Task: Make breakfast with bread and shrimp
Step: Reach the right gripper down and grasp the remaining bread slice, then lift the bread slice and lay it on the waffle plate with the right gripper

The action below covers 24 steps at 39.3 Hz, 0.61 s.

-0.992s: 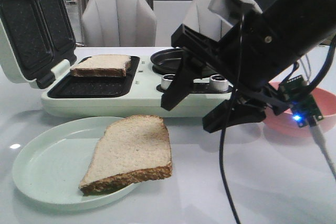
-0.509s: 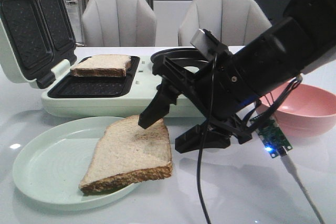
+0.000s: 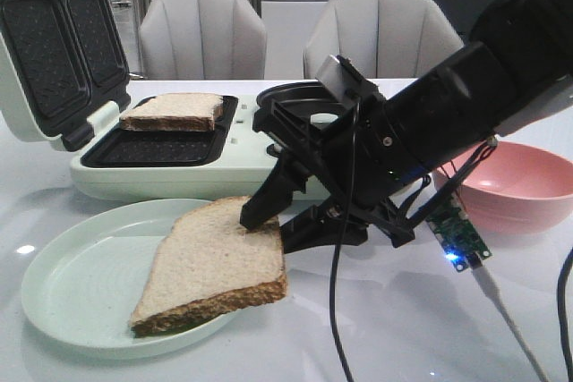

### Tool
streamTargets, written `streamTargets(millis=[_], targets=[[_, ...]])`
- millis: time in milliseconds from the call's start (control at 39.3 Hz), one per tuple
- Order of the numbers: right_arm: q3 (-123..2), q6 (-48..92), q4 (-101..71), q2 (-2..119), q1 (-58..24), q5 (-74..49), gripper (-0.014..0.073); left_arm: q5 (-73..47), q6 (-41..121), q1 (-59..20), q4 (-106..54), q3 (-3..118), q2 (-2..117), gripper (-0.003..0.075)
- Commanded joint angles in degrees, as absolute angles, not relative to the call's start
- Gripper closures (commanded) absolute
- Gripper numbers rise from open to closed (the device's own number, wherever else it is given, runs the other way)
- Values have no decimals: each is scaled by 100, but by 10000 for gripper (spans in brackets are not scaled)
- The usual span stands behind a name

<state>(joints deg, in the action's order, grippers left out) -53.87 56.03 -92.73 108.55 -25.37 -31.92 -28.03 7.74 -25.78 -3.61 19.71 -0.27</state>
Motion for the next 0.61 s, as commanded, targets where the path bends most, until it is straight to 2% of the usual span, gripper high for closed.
streamTargets(millis=[0,153,585], targets=[[-5535,5692,-9440,10601,-2539,-3497,350,-2300,774,-2567,-422,2120,15,188],[-5535,5692,-9459,10541,-2539,-3564,462,-2300,774,-2567,-422,2120,15,188],[-5864,5946,-9627,9826,-2539,-3841,457,-2300,774,-2567,-422,2120,15,188]])
